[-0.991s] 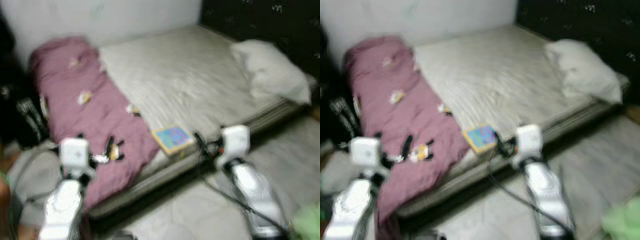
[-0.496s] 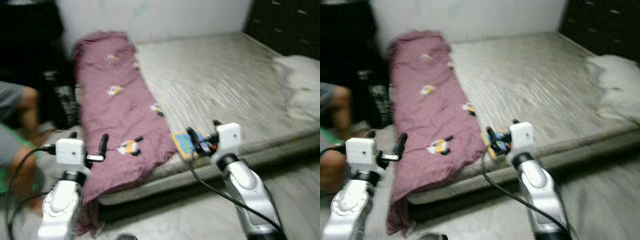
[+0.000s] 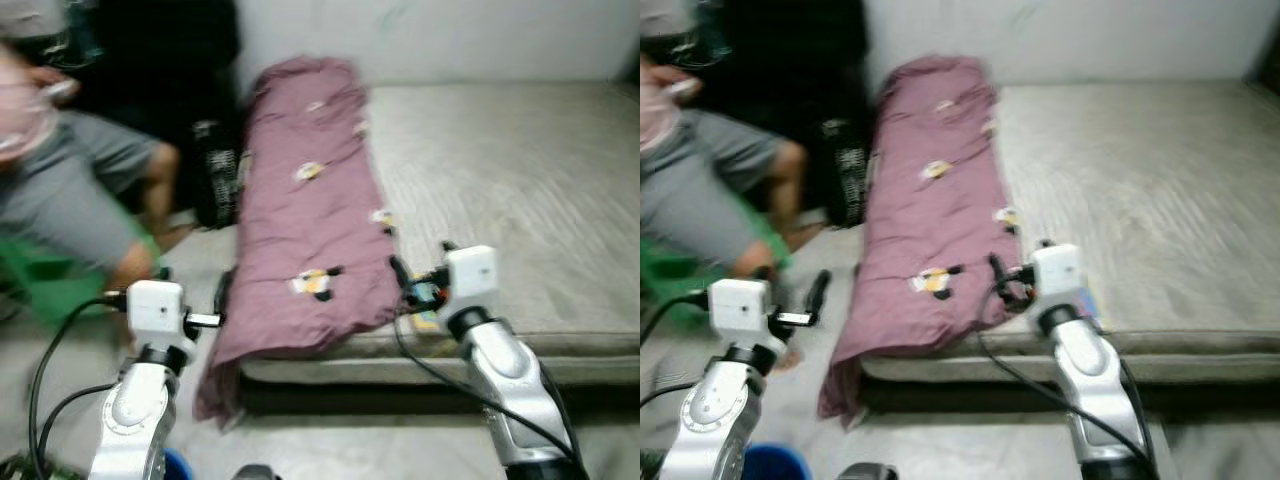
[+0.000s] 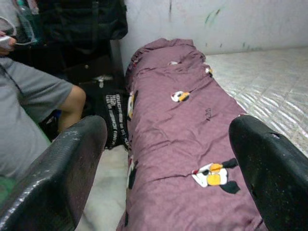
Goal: Clean up the room
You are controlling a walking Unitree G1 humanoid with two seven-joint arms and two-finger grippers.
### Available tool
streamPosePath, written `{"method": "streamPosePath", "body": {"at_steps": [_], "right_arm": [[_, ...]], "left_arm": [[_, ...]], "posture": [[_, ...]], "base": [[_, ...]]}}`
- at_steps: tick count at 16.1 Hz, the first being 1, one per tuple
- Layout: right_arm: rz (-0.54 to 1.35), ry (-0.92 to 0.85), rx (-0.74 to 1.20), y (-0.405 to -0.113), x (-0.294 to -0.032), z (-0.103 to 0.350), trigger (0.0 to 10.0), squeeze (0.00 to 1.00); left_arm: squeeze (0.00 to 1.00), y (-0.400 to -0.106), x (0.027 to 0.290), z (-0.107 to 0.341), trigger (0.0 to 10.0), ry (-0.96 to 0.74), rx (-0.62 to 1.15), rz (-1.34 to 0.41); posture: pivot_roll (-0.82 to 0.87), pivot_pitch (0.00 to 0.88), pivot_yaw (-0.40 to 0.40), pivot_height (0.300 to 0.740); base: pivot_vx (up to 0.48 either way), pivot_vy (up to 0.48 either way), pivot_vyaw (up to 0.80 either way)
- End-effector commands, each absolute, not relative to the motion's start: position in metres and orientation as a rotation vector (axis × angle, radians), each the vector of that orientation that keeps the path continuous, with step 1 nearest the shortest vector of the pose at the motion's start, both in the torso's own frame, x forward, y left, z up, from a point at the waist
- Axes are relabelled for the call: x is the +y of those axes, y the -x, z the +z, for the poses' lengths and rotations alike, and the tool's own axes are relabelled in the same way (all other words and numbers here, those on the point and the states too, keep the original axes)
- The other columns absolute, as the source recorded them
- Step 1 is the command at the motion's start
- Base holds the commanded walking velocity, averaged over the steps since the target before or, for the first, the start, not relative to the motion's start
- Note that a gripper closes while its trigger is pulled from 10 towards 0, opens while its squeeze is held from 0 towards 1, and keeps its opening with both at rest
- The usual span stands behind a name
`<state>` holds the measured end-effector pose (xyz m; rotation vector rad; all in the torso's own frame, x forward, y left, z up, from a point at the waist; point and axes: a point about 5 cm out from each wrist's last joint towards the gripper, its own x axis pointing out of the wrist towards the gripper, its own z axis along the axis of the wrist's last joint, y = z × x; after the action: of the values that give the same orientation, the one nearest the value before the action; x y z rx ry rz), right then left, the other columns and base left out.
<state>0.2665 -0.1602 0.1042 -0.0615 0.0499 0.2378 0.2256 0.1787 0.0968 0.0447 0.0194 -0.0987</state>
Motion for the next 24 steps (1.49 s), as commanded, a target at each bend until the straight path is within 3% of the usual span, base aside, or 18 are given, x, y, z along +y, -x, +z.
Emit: {"method": "streamPosePath", "body": {"at_steps": [1,14,19,24], "right_arm": [[0.249,0.045,0.031,-0.2691,-0.1552,0.1074,10.0,0.00],[0.252,0.041,0.038,-0.2685,-0.1557,0.1051,10.0,0.00],[0.259,0.063,0.023,-0.2699,-0.1563,0.1056,10.0,0.00],[0.256,0.054,0.027,-0.2711,-0.1545,0.1048,10.0,0.00]], "left_arm": [[0.00,-0.2260,0.1826,0.0999,10.0,-0.056,0.005,-0.101],[0.00,-0.2271,0.1819,0.1004,10.0,-0.064,-0.001,-0.113],[0.00,-0.2279,0.1823,0.1011,10.0,-0.078,-0.004,-0.087],[0.00,-0.2281,0.1807,0.1024,10.0,-0.105,-0.017,-0.090]], "posture": [[0.02,0.000,-0.015,0.740],[0.02,0.000,-0.014,0.740],[0.02,0.001,-0.016,0.740],[0.02,0.000,-0.017,0.740]], "base": [[0.277,0.000,0.00],[0.342,0.000,0.00],[0.000,0.000,0.00],[0.000,-0.181,0.57]]}}
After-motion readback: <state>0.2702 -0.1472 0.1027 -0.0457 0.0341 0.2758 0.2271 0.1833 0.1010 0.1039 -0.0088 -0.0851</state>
